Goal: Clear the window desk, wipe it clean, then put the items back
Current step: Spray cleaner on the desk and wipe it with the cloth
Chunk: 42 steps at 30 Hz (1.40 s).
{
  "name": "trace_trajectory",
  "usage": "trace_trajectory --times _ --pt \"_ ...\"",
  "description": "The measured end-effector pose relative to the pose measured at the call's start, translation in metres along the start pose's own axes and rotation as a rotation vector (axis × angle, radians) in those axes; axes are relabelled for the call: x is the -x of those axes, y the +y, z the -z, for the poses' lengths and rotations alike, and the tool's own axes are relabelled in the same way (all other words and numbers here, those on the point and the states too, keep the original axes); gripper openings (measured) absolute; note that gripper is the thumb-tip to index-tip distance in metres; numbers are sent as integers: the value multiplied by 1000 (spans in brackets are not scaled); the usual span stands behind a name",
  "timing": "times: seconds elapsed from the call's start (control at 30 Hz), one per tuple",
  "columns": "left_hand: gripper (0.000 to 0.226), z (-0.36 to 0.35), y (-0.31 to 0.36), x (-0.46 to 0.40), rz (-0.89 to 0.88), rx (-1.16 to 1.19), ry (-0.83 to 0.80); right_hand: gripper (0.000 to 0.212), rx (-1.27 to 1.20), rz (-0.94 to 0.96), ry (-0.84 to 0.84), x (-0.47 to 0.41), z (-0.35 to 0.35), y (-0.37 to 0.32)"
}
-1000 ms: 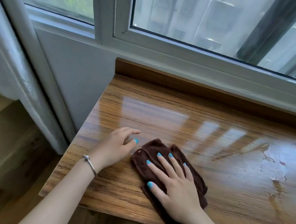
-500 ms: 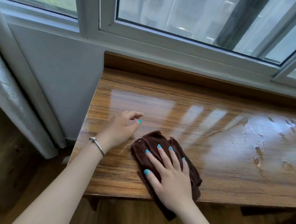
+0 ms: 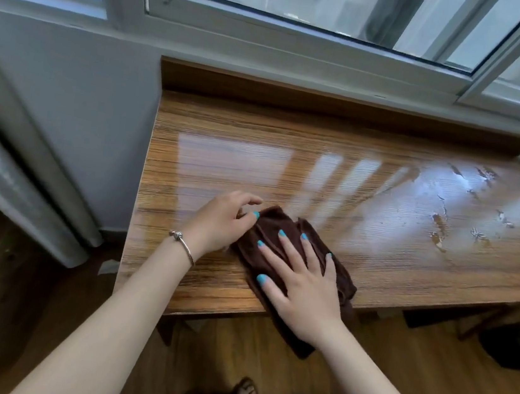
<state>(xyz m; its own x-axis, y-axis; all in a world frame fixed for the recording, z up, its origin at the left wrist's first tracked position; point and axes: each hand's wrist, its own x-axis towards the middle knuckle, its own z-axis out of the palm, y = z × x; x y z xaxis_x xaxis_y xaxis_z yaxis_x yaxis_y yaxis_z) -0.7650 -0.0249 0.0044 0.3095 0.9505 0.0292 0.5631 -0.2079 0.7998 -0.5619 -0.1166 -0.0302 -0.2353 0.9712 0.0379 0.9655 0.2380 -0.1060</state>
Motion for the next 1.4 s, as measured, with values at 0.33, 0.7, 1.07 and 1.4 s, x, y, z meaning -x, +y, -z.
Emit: trace_trajectory --times 0.33,0.7,1.07,1.4 --pt "37 -6 3 -8 -38 80 -36 56 -127 -685 -159 -123 25 109" --pt "39 -46 35 -101 -19 -40 83 52 -3 -54 -96 -68 22 187" --pt "39 -104 77 -168 225 -89 369 57 -16 139 -160 -163 35 233" --pt "35 -112 71 -162 307 -145 414 53 -107 42 -172 -271 42 254"
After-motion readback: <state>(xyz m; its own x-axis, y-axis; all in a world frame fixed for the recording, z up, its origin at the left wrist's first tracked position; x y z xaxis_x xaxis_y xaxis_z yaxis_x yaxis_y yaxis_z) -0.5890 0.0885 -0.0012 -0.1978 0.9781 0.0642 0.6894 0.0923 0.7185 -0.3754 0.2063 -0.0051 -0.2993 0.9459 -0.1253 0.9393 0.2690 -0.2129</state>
